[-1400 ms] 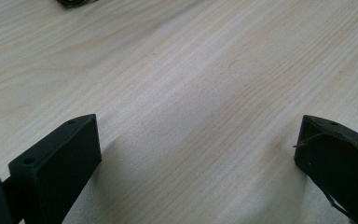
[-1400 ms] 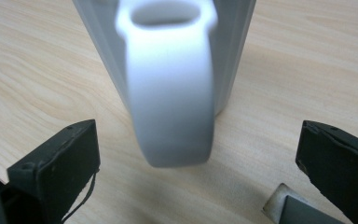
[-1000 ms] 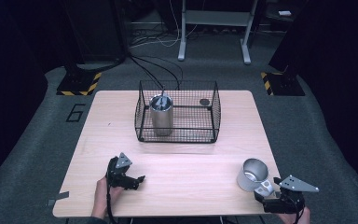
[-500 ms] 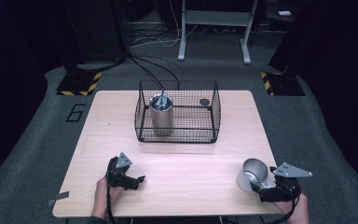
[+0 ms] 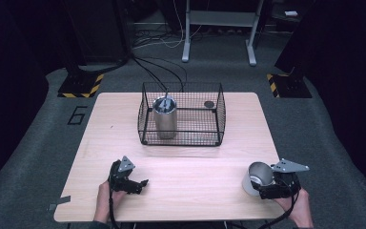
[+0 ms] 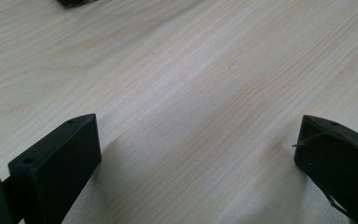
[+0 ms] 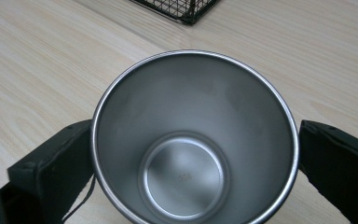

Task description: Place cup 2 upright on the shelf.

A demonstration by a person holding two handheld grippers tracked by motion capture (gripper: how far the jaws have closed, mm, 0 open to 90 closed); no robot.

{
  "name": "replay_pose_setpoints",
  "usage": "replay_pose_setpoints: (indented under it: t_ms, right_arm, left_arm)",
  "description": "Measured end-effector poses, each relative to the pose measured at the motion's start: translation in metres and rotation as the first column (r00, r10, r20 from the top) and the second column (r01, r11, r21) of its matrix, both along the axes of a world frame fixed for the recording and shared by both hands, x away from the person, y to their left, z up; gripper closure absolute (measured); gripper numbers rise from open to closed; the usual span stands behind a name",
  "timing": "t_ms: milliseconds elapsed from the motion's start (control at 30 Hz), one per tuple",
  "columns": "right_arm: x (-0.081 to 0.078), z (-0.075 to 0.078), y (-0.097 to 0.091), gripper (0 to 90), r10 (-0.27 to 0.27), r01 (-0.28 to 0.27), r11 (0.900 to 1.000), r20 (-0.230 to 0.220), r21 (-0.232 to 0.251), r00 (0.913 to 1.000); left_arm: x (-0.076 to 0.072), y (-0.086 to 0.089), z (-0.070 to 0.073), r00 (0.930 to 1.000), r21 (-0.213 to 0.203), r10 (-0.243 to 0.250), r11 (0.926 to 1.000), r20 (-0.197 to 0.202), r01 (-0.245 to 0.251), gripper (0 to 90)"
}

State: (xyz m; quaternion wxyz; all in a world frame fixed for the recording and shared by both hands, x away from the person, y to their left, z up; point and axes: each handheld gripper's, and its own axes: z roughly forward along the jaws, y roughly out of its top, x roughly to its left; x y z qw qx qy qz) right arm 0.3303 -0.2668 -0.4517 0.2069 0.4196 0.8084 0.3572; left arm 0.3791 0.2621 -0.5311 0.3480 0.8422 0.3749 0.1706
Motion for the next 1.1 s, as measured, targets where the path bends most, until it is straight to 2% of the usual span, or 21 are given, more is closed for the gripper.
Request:
replay_pose_setpoints:
  t_ms: [100, 433, 800, 900, 1033, 1100]
  right_arm:
    - [0.0007, -0.0001, 0.0021, 3.4, 0.006, -0.006, 0.9999, -0.018, -0.010, 0.9998]
    - [0.0005, -0.0014, 0.0027, 5.4, 0.008, -0.008, 0.9998, -0.013, -0.018, 0.9999]
    - [0.0000, -0.0016, 0.0029, 5.8, -0.008, 0.008, 1.0000, -0.016, -0.002, 0.9998]
    - [0.0012, -0.0015, 0.0004, 5.9, -0.014, 0.014, 0.9997, -0.011, 0.021, 0.9998]
    - [0.0027, 0.0018, 0.0004, 5.9, -0.024, 0.024, 0.9995, 0.012, 0.021, 0.9996]
    - [0.0030, 0.0061, 0.0031, 5.9, -0.022, 0.022, 0.9996, 0.003, 0.018, 0.9998]
  left_arm:
    - [0.0000, 0.0000, 0.0000, 1.0000, 0.000, 0.000, 1.0000, -0.001, 0.000, 0.5]
    - [0.0002, -0.0001, -0.0003, 1.0000, -0.003, -0.002, 1.0000, 0.000, 0.002, 0.4]
    - [0.0002, -0.0006, -0.0004, 1.0000, -0.008, 0.003, 1.0000, -0.001, -0.003, 0.4]
    - [0.0003, -0.0006, -0.0001, 1.0000, -0.005, 0.003, 1.0000, -0.004, -0.003, 0.4]
    - [0.0003, -0.0006, -0.0001, 1.0000, -0.004, 0.003, 1.0000, -0.004, -0.003, 0.4]
    - [0.0003, -0.0006, -0.0001, 1.0000, -0.004, 0.003, 1.0000, -0.004, -0.003, 0.4]
